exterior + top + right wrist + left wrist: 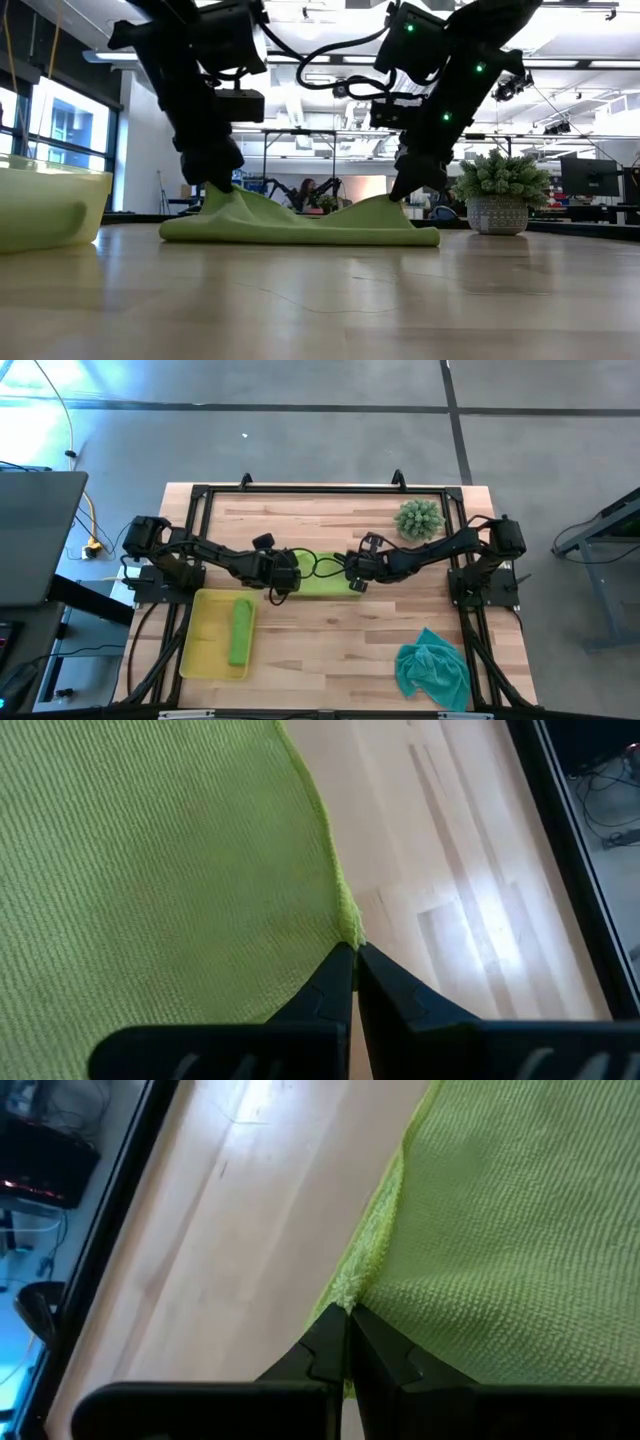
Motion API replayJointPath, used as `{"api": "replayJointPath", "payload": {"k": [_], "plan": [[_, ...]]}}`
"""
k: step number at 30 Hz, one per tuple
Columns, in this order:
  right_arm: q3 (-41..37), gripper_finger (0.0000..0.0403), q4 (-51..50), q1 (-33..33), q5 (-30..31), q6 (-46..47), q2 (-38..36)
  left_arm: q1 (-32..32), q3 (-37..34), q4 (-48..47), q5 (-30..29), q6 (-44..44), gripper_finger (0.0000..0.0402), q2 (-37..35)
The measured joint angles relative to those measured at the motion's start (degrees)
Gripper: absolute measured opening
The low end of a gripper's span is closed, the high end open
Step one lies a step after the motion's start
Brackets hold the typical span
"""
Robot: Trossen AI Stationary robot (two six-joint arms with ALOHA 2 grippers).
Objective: Roll microfiber towels into tight, uniform cylinder then place into a basket
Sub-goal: Fold the light green microfiber towel
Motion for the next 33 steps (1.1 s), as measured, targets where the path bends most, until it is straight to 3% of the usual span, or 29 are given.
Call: {"api": "replayJointPath", "payload": {"k": [8,14,18,28,33], "plan": [[0.0,0.0000,0.0,-1.8,-0.7,0.9,0.0,2.9,0.0,0.1,2.0,1.4,0.0005,0.0],[0.0,0.0000,0.0,-2.6,-5.9,1.5,0.0,4.4,0.0,0.6,5.7,4.4,0.0005,0.0],[0.0,0.0006,0.0,-2.8,-6.1,1.6,0.0,5.2,0.0,2.7,5.8,7.0,0.0005,0.0],[0.0,0.0134,-0.2,-2.8,-4.7,-1.3,-0.7,5.9,0.0,4.3,6.3,9.5,0.0005,0.0],[0.0,0.0152,0.3,-2.8,-13.9,5.2,-2.1,5.9,0.0,4.3,6.4,9.5,0.0005,0.0]]}}
